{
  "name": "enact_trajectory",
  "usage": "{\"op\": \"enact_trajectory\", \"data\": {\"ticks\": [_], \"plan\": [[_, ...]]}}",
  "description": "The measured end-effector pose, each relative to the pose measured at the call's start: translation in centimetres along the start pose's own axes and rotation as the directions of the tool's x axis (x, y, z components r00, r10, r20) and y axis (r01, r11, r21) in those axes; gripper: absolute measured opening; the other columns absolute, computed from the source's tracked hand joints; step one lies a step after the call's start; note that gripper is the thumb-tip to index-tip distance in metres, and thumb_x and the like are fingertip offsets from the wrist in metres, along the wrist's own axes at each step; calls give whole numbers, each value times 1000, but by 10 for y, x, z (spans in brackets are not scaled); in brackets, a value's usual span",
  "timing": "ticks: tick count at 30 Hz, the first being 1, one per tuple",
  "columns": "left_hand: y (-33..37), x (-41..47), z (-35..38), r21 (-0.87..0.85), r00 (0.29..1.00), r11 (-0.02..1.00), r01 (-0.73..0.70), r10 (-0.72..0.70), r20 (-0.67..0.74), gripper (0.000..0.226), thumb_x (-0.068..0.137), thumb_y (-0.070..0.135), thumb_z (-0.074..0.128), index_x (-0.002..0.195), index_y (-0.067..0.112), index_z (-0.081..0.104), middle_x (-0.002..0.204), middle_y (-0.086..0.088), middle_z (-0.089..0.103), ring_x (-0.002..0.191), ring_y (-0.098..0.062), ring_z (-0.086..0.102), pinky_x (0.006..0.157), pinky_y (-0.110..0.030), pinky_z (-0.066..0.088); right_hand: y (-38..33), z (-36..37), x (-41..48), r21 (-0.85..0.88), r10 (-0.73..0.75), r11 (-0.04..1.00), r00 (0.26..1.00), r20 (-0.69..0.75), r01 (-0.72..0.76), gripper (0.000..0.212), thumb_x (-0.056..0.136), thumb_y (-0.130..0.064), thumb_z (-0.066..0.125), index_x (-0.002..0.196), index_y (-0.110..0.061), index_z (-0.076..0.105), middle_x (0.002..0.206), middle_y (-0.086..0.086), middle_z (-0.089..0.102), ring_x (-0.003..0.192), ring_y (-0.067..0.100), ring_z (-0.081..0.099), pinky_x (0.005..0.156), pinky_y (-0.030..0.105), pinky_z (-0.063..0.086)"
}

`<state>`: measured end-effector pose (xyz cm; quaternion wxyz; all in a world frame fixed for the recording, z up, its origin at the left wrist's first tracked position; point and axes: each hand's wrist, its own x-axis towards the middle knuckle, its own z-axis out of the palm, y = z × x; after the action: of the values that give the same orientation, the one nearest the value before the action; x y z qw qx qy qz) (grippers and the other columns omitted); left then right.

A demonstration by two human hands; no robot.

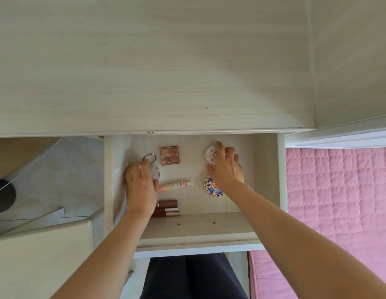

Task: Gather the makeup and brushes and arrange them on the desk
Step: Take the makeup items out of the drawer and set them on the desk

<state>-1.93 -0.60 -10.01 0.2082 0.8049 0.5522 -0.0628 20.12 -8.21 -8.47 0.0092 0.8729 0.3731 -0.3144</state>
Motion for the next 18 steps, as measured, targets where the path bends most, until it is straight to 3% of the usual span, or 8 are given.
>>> {"op": "enact_trajectory", "data": {"ticks": [5, 13, 18], "plan": [[6, -3, -6, -177, 999, 984, 18, -24, -30, 59, 71, 1, 76, 125, 4, 52, 119, -20, 46, 109, -41, 50, 94, -46, 44, -3, 2, 1, -24, -10, 1000, 1000, -26, 10, 63, 89, -33, 58, 140, -14, 26, 130, 14, 35, 115, 32, 42, 92, 39, 44], [6, -5, -9, -343, 998, 938, 44, -59, -32, 54, 68, -3, 78, 117, 11, 58, 119, -16, 41, 107, -34, 48, 90, -33, 44, 0, 6, -8, -26, -83, 996, 993, -88, 81, 64, 83, -18, 64, 138, -2, 36, 136, 16, 45, 125, 34, 41, 112, 44, 27], [11, -10, -20, -466, 993, 879, 102, -118, -4, 48, 73, -2, 73, 117, 12, 59, 120, -11, 44, 106, -28, 49, 86, -26, 38, -7, -8, -30, 156, -135, 978, 990, -30, 138, 66, 81, -11, 61, 140, -9, 31, 133, 14, 37, 118, 33, 44, 93, 42, 47]]}}
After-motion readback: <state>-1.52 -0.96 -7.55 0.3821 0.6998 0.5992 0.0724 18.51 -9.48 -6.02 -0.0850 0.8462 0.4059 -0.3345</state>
